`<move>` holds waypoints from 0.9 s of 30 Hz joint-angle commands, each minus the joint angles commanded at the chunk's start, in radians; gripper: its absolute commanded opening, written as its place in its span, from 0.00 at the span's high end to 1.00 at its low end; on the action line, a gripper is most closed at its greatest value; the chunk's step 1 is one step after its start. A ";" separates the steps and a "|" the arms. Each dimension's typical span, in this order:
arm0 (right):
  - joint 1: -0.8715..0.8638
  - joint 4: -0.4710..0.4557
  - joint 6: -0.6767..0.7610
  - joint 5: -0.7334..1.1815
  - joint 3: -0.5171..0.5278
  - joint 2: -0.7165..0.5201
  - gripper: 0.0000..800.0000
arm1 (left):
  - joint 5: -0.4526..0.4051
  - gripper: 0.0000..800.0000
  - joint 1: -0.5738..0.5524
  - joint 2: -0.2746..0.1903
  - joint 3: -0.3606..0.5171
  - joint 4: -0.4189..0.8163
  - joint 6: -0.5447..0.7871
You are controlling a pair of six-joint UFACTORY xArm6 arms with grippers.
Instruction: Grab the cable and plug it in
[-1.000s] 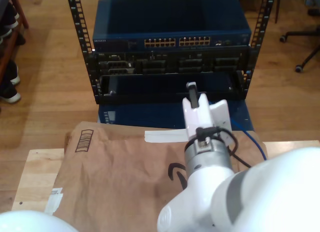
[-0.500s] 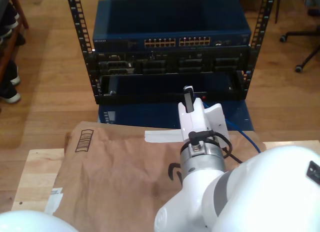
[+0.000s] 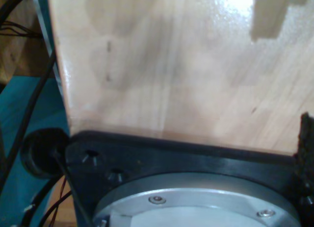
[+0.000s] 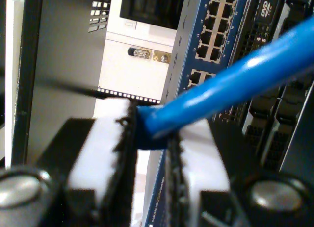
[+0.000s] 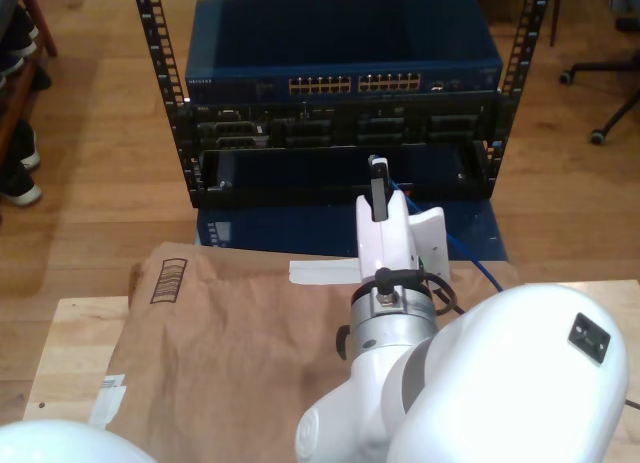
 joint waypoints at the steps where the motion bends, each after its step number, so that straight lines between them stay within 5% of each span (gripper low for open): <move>1: -0.002 0.000 0.011 0.002 0.008 -0.003 1.00 | 0.000 0.00 0.000 0.000 0.000 0.000 0.000; 18: -0.140 -0.009 0.127 -0.003 -0.087 0.018 1.00 | 0.000 0.00 0.000 0.000 0.000 0.000 0.000; 23: -0.233 -0.161 0.253 -0.003 -0.157 0.092 1.00 | 0.000 0.00 0.002 0.000 0.000 0.002 0.000; 27: -0.292 -0.186 0.281 -0.002 -0.183 0.121 1.00 | 0.002 0.00 0.000 0.000 0.000 0.000 0.000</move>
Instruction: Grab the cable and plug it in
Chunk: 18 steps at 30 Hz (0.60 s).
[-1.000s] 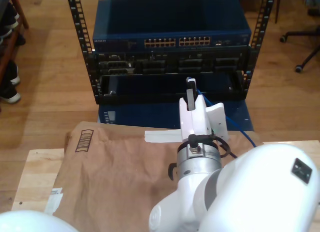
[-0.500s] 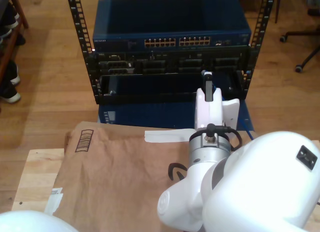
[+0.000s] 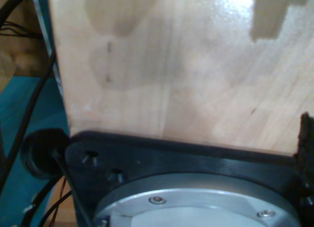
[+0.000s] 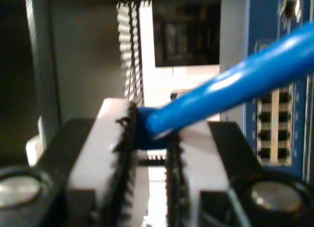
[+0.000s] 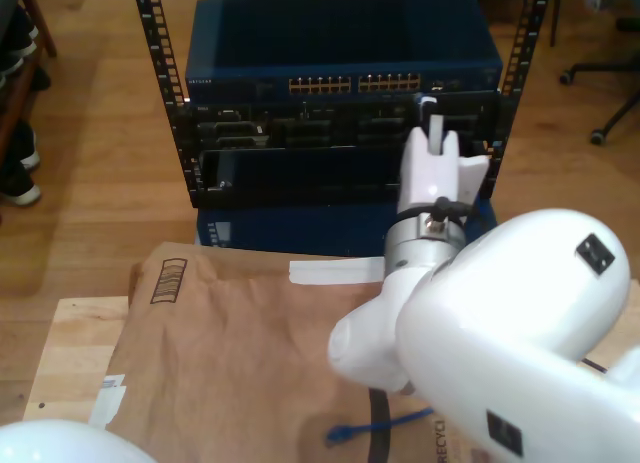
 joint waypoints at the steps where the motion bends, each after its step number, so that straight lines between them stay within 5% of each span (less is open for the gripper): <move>1: -0.003 -0.002 0.000 -0.002 -0.014 0.015 1.00 | -0.002 0.00 0.000 0.000 0.000 0.000 0.000; 18: -0.072 -0.005 0.026 -0.057 -0.164 0.207 1.00 | -0.002 0.00 0.002 0.000 0.000 0.000 0.000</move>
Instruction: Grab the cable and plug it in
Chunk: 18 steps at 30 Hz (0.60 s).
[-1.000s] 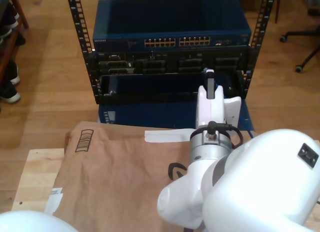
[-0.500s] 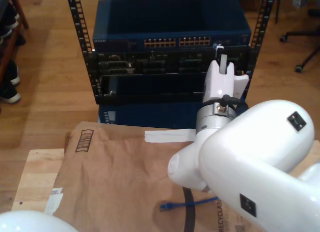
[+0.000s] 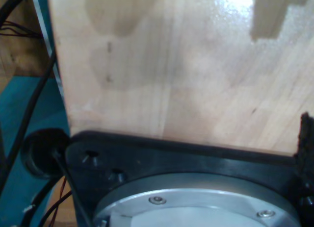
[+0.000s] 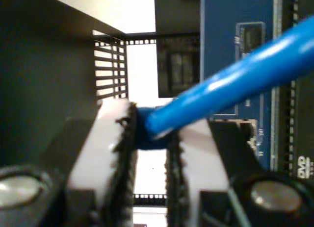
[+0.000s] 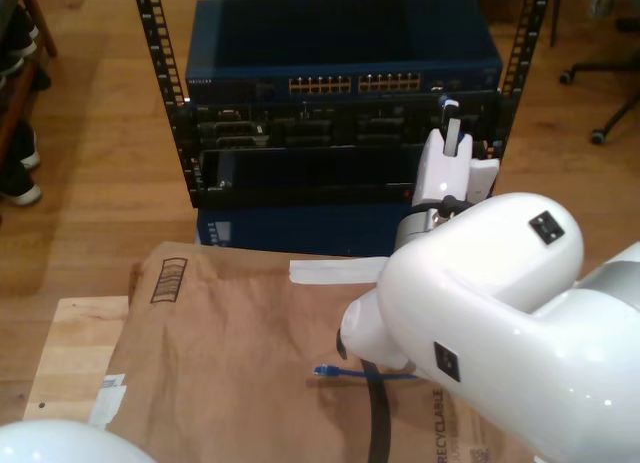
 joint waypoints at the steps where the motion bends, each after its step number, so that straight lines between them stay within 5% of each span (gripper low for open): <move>1: 0.000 0.000 0.000 0.003 -0.017 0.011 1.00 | 0.000 0.00 -0.002 0.000 0.000 0.000 0.000; 18: -0.044 -0.100 -0.005 0.023 -0.138 0.104 1.00 | 0.000 0.00 -0.002 0.000 0.000 0.000 0.000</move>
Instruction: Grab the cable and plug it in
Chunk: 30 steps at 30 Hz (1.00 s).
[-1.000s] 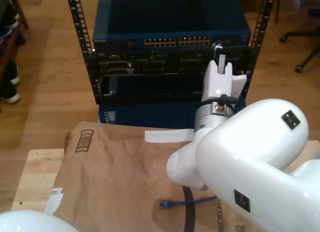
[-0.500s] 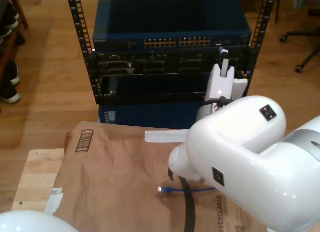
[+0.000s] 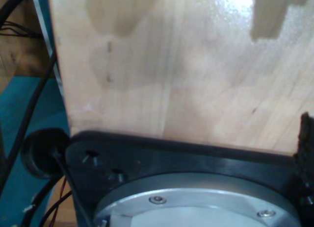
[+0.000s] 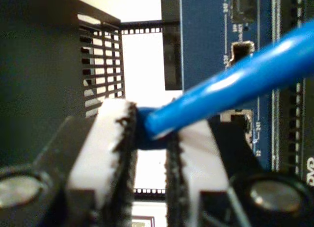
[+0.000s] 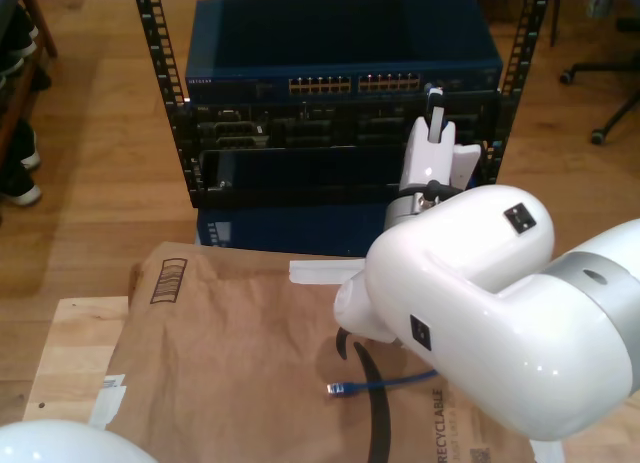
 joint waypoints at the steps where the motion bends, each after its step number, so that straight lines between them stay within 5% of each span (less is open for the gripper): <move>1: -0.002 -0.005 0.000 0.008 0.000 0.000 1.00 | 0.002 0.00 0.000 0.000 0.000 0.000 0.000; 30: -0.041 -0.081 -0.002 0.084 -0.071 0.041 1.00 | 0.000 0.00 0.002 0.000 0.000 0.000 0.000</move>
